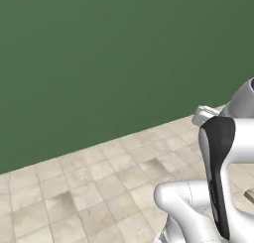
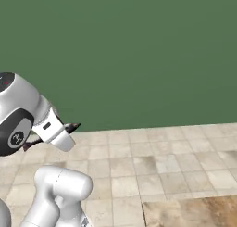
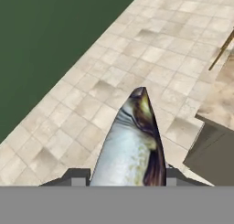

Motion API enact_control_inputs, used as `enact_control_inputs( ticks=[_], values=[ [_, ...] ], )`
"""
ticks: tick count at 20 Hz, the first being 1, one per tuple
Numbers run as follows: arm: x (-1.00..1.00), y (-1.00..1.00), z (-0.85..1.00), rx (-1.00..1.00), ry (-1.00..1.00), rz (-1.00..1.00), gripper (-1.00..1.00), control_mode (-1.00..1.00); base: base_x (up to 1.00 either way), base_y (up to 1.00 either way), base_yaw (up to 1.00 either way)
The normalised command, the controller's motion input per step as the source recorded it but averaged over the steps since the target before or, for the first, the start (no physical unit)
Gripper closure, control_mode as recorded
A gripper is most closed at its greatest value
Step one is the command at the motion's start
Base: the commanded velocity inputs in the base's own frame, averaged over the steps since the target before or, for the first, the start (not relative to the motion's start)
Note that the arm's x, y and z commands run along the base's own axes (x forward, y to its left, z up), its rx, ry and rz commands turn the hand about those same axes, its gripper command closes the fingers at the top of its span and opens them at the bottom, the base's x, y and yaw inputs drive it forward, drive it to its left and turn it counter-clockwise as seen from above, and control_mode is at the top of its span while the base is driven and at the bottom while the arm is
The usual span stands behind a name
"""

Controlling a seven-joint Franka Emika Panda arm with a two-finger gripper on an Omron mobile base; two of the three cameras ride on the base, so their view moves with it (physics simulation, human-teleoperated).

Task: Gather the mushroom and lemon from the fridge and place them on a tray on the dining counter. Then gather the chicken drumstick and fish from the fridge and place them on the other tray.

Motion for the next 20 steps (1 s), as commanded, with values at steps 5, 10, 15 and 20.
enact_control_inputs(
  ticks=[5,10,15,20],
  values=[
    [0.0,0.0,0.0,0.0,0.0,0.0,1.0,1.0,0.66,0.46,-0.48],
    [0.0,0.0,0.0,0.0,0.0,0.0,1.0,1.0,0.53,0.46,-0.57],
    [0.0,0.0,0.0,0.0,0.0,0.0,1.0,1.0,0.42,0.38,-0.62],
    [0.0,0.0,0.0,0.0,0.0,0.0,1.0,1.0,0.39,0.38,-0.62]
  ],
)
